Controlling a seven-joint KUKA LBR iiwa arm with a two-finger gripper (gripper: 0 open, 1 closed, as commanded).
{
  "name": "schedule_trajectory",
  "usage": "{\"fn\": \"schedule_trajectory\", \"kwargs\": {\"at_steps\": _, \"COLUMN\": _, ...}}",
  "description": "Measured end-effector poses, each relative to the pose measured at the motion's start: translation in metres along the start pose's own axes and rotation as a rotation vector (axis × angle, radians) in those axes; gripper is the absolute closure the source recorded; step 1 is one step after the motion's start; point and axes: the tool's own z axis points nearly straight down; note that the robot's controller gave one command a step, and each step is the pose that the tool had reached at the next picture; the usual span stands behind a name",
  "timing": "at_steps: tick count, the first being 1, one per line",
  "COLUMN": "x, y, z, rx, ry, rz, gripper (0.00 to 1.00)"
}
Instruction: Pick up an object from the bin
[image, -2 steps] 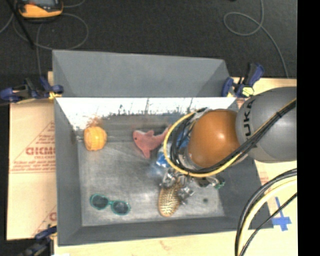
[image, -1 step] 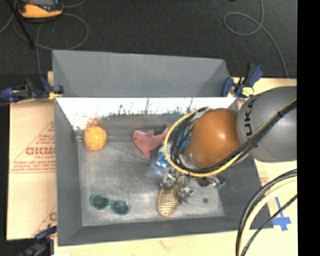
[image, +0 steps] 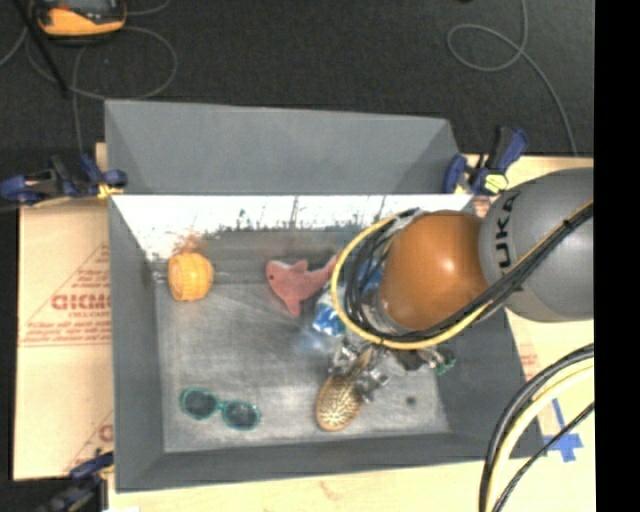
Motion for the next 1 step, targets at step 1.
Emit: {"fn": "schedule_trajectory", "kwargs": {"at_steps": 1, "x": 0.0018, "y": 0.0, "z": -0.0095, "rx": -0.004, "ry": 0.009, "rz": 0.002, "gripper": 1.0}}
